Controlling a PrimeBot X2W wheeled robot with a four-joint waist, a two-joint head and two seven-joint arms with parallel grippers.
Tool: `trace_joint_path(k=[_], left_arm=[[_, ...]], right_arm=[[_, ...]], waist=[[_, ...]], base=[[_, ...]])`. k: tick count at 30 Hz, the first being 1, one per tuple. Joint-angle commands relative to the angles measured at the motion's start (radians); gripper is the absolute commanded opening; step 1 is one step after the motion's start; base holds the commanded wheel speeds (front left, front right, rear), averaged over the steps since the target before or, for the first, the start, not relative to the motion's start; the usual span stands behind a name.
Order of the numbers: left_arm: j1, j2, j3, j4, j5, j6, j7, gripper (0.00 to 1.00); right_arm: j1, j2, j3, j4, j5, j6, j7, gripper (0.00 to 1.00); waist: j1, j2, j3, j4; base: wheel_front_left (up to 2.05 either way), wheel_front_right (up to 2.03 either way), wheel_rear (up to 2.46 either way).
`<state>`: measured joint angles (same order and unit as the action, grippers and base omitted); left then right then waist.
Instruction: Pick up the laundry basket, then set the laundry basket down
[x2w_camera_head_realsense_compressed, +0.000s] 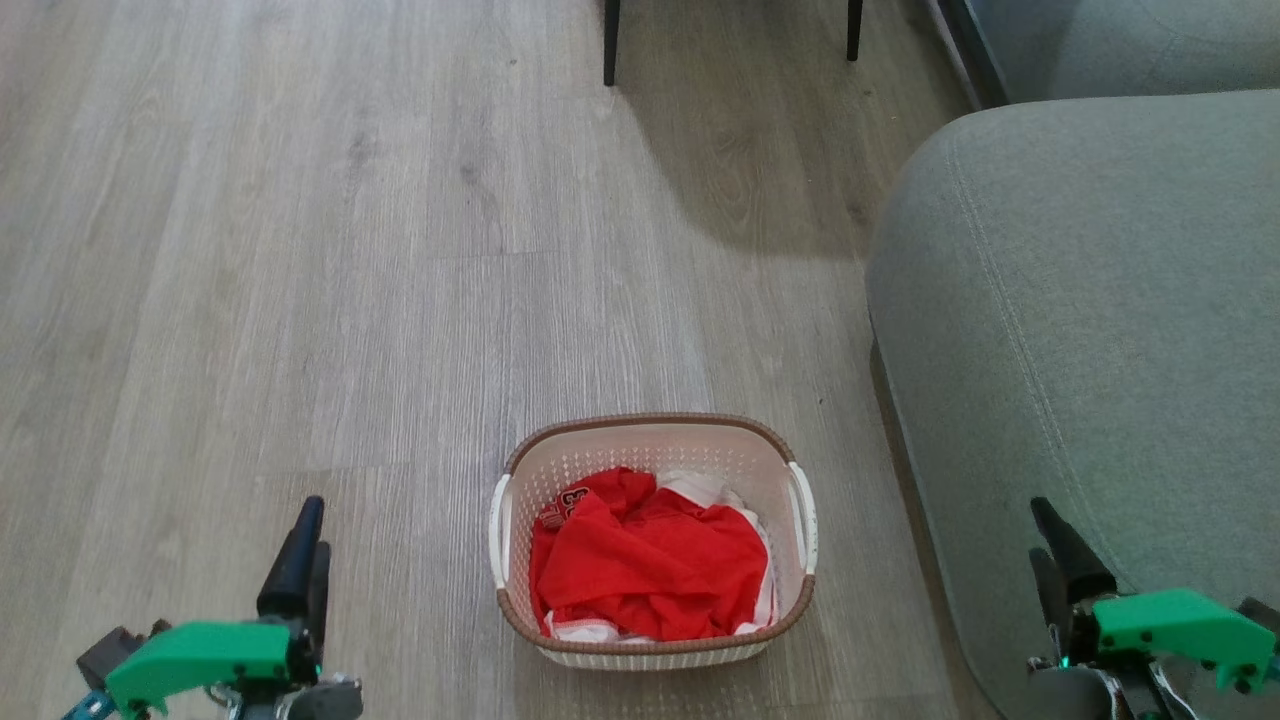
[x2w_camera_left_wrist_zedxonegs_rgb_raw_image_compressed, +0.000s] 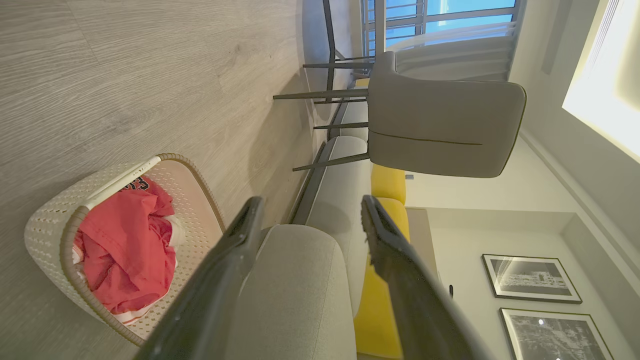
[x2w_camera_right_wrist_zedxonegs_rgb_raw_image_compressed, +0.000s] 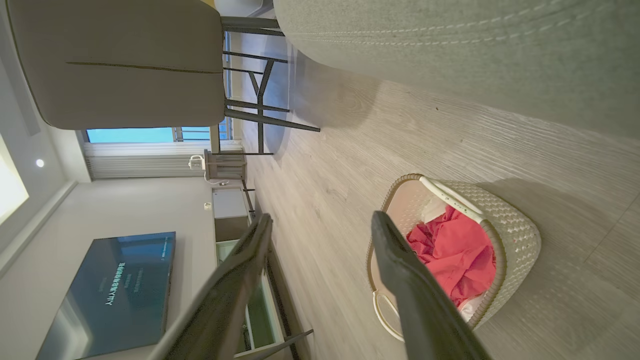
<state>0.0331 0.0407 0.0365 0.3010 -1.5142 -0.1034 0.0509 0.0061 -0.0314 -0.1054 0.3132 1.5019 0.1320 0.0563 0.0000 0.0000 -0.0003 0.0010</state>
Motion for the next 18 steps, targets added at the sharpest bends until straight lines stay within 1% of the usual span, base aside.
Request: trace_joint_path(k=[1,8,13,14,18], left_arm=[[-0.052,0.005,-0.004,-0.048,0.031,0.005,-0.010,1.00],[-0.057,0.006,-0.019,-0.078,0.131,0.023,-0.030,1.00],[-0.059,0.006,-0.033,-0.098,0.222,0.033,-0.045,1.00],[-0.059,0.006,-0.039,-0.104,0.261,0.037,-0.051,1.00],[-0.059,0.006,-0.050,-0.115,0.346,0.045,-0.062,1.00]], right_arm=[[-0.037,-0.006,0.005,-0.046,-0.033,0.000,-0.015,1.00],[-0.037,-0.007,0.018,-0.082,-0.144,0.000,-0.035,1.00],[-0.037,-0.007,0.027,-0.107,-0.224,0.000,-0.050,1.00],[-0.036,-0.008,0.031,-0.116,-0.255,0.000,-0.056,1.00],[-0.036,-0.008,0.040,-0.131,-0.320,0.000,-0.068,1.00]], waist=[[0.0000,0.0000,0.000,0.000],[0.0000,0.0000,0.001,0.002],[0.0000,0.0000,0.002,0.003],[0.0000,0.0000,0.003,0.003],[0.0000,0.0000,0.004,0.003]], base=[[0.00,0.00,0.00],[0.00,0.00,0.00],[0.00,0.00,0.00],[0.00,0.00,0.00],[0.00,0.00,0.00]])
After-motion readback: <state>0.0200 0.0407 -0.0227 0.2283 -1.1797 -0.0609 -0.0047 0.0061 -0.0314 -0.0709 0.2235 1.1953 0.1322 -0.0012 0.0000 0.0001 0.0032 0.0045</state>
